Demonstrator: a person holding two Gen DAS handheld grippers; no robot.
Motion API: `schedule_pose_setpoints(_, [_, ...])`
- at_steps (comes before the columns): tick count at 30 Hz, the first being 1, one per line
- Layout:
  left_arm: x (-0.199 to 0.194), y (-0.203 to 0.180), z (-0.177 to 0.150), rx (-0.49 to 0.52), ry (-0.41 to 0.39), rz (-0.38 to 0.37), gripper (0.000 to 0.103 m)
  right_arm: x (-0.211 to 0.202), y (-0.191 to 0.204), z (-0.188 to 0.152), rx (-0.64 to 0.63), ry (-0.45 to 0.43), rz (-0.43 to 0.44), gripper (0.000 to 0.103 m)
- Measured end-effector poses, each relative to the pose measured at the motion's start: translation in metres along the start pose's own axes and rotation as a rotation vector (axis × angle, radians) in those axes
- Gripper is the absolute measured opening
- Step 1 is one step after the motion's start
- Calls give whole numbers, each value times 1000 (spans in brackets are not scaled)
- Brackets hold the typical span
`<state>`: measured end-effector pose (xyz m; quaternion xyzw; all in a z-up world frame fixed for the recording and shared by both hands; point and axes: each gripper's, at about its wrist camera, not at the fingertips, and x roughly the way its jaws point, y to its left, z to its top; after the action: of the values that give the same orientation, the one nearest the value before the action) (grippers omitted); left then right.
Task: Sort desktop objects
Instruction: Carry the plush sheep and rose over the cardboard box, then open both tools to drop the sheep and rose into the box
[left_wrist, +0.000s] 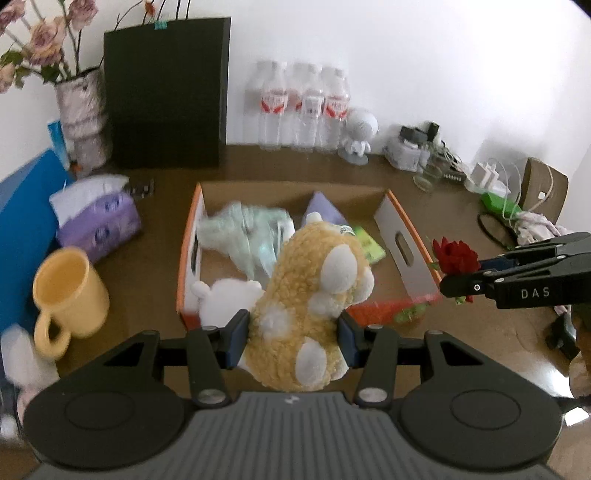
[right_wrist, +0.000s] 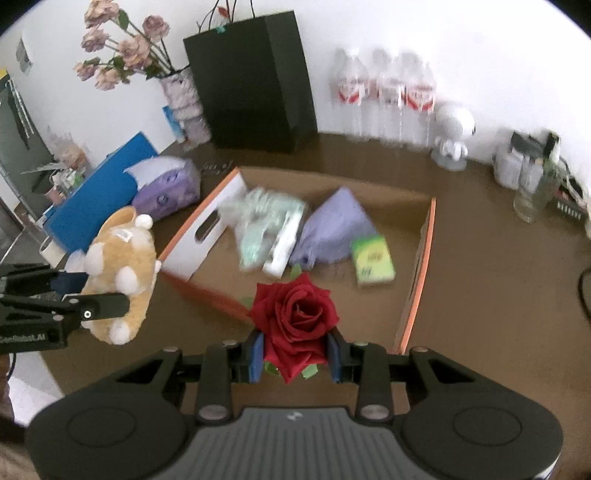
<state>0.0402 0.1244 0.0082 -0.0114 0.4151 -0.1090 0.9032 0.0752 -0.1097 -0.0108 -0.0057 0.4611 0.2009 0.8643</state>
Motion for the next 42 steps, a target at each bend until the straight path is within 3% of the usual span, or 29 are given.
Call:
schedule_pose_setpoints(12, [87,10,64,83,42,-27,50,84,-21,44,43,73,-34,33])
schedule_pose_setpoints(22, [150,11,54,145,171,17,51,141,-37,35,95,183,-25,33])
schedule_pose_setpoints(34, [168,9,41,185,248,26,55,163,-39,24,124,227,0,34])
schedule_pose_setpoints(39, [165,11,42,168,249,27,58,162,-37,24,120,224,-9,40])
schedule_pose_setpoints(42, [163,11,41,159,250,27,59,161,-38,25,124,216,-9,49])
